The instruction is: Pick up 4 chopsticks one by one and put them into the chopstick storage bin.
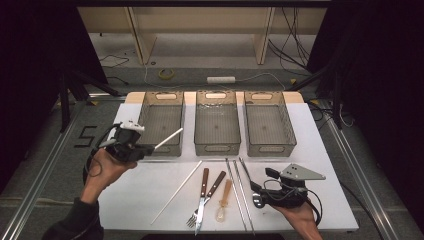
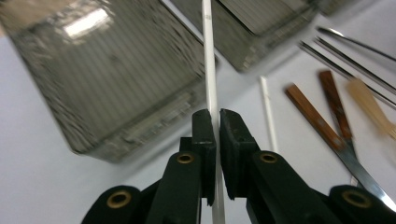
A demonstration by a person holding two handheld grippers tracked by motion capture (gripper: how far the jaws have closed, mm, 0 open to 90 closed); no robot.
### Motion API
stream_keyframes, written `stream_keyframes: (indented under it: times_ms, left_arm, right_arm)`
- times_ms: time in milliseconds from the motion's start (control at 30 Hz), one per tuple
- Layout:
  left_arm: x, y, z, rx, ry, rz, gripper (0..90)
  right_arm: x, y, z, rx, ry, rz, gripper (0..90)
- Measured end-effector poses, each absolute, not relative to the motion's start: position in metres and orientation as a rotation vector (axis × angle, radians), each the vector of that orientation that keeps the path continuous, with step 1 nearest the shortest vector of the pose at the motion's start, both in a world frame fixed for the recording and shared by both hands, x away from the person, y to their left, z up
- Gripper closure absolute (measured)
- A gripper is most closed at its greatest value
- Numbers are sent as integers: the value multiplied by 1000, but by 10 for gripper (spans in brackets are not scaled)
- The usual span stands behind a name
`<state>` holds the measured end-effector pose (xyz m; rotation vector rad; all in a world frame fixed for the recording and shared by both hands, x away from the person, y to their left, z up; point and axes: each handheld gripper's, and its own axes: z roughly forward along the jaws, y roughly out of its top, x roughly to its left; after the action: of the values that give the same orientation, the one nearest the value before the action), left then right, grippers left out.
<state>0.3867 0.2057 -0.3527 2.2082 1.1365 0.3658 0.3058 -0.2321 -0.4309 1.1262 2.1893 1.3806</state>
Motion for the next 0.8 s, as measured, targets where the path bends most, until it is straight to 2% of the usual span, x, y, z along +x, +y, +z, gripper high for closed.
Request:
stream_keyframes:
  times_ms: [233, 467, 800]
  left_arm:
    - [432, 215, -350, 2150, 1222, 452, 844]
    - [477, 222, -358, 2078, 1282, 463, 844]
    - [511, 221, -366, 2061, 1321, 504, 844]
  right_arm:
    - [306, -232, -431, 1124, 2192, 1385, 273]
    - [306, -232, -431, 1124, 2196, 1391, 273]
    - [307, -232, -431, 1122, 2196, 1411, 269]
